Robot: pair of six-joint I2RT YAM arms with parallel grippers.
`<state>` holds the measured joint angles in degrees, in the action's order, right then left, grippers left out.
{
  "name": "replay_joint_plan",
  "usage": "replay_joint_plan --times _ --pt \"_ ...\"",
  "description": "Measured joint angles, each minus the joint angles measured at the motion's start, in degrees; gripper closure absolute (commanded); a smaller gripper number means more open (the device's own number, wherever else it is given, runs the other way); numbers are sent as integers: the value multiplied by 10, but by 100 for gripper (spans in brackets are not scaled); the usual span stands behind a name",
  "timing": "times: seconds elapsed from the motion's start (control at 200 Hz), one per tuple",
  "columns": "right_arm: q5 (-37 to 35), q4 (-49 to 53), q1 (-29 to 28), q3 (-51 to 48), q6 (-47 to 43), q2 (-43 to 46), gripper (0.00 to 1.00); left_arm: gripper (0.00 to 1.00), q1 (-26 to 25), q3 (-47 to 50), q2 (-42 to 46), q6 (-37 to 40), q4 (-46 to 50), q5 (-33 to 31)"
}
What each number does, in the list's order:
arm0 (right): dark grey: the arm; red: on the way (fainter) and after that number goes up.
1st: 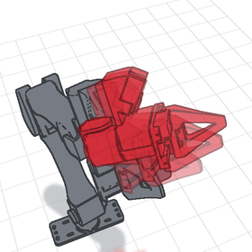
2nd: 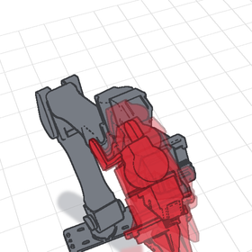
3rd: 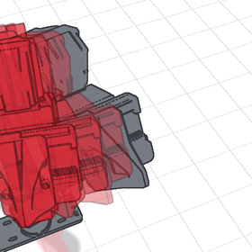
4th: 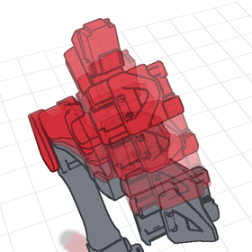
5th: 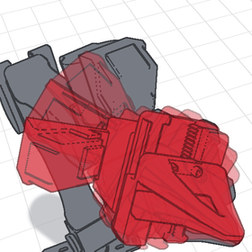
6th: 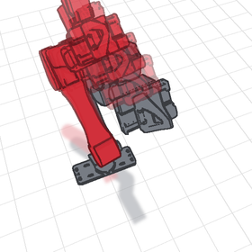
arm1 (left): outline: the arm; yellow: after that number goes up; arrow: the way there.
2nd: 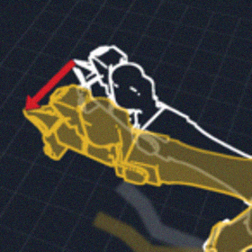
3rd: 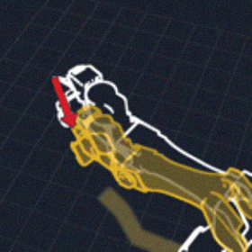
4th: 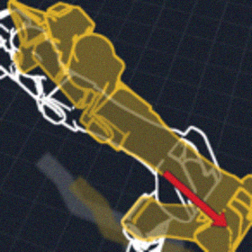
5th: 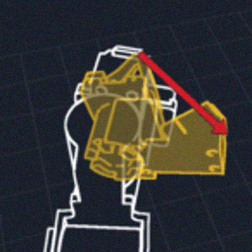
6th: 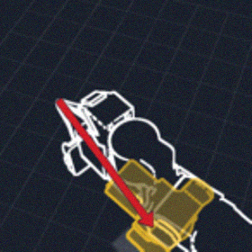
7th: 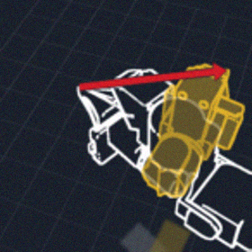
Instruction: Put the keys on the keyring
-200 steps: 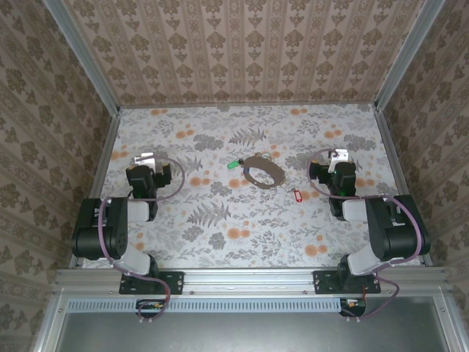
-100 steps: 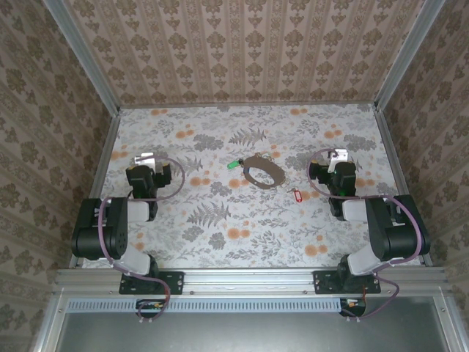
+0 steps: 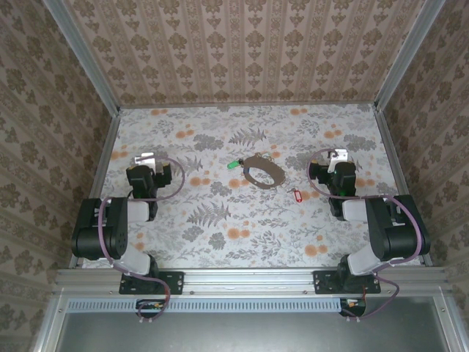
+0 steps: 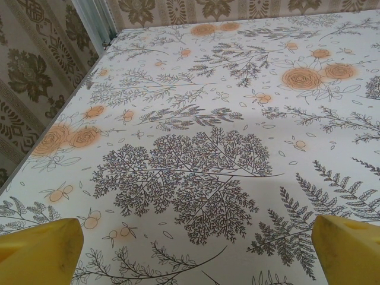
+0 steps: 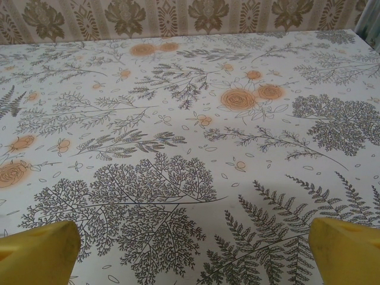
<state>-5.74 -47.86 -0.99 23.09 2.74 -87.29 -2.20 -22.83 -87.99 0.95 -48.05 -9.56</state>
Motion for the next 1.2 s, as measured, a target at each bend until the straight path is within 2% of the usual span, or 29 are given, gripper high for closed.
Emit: replay_joint_plan --times 0.29,0.44,0.595,0.66,0.755,0.82,0.925,1.06,1.2 --pt "-4 7 0 1 1 2 0 0 0 0 0 0 0 0" --pt "-15 85 0 22 5 39 0 0 0 0 2 0 3 4" --pt "-23 181 -21 57 6 127 0 0 -7 -26 57 0 111 -9" --pt "-36 256 -40 94 26 161 0 0 -30 -56 94 2 173 -43" --pt "-40 375 -57 191 54 166 0 0 -103 -99 145 3 239 -92" --pt "-32 438 -67 252 64 155 0 0 -157 -139 168 -23 304 -107" --pt "-2 525 -84 336 67 104 0 0 -199 -216 166 -82 409 -49" --pt "54 619 -118 443 57 -34 0 0 -243 -268 137 -144 481 51" --pt "134 675 -132 478 49 -142 0 0 -304 -282 99 -180 536 129"
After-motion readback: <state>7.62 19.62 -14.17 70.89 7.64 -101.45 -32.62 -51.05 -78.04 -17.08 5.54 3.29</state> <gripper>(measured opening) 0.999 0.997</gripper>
